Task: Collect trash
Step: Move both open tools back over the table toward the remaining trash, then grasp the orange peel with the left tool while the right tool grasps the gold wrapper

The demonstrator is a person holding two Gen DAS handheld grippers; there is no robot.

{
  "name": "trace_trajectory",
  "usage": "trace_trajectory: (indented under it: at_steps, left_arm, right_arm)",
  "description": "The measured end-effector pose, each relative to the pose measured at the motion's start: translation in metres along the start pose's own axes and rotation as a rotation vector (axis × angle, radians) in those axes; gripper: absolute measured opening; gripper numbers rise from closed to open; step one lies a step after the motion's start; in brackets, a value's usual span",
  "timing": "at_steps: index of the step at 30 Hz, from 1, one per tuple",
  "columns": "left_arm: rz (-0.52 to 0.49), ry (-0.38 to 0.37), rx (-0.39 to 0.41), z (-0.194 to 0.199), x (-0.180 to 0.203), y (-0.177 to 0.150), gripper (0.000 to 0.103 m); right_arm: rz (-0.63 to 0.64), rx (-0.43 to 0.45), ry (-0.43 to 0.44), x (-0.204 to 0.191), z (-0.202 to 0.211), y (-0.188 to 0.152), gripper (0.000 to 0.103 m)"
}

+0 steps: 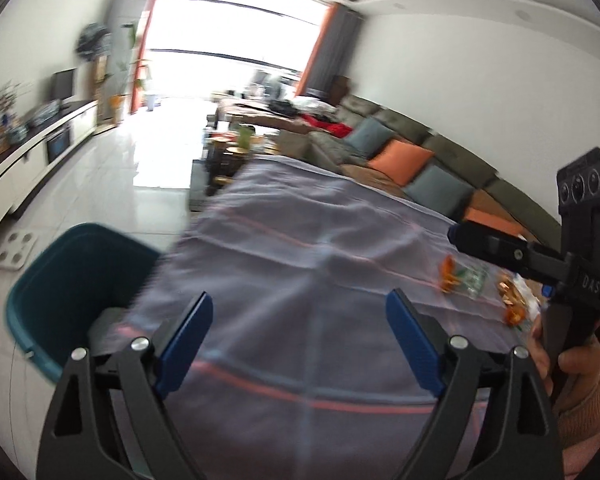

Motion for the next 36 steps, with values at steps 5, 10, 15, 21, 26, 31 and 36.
trace_trajectory:
  at_steps: [5,10,15,21,26,31,36]
  left_arm:
    - [-0.121,-0.099,-0.065,-0.037,0.07,-0.001,0.088]
    - [-0.202,-0.152,-0.139,-0.071,0.119,-0.004,0.083]
    - [-0.245,-0.168,-0.221,-0.105,0.154,-0.003,0.076]
    - [-0.278,-0.177,-0.294,-0.133,0.173,-0.004,0.065]
    - [-0.296,-0.177,-0.339,-0.152,0.183,-0.004,0.056]
    - [-0.302,-0.19,-0.352,-0.161,0.189,-0.002,0.045]
    - [-0.294,-0.201,-0.355,-0.164,0.19,-0.001,0.02]
  right_arm:
    - [-0.036,0.043,-0.166,0.046,0.062,-0.014,0.076]
    - [-0.111,0.071,-0.307,0.097,0.11,-0.028,0.076]
    - [-0.196,0.065,-0.435,0.142,0.141,-0.046,0.076]
    - [-0.28,0.018,-0.487,0.185,0.149,-0.064,0.074]
    - [-0.316,-0.029,-0.502,0.204,0.144,-0.074,0.068]
    - [-0.347,-0.056,-0.508,0.212,0.139,-0.079,0.059]
    - [-0.37,-0.074,-0.499,0.219,0.137,-0.087,0.039]
Point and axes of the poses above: each gripper's, at about its wrist camera, not at the fingertips, and z roughly against the way its jaws point, x to its right, y to its top, the point moved 3 cm from there along -z, roughly the way its jaws point, and after that the axes turned 5 degrees about y, right-handed, at the moved point
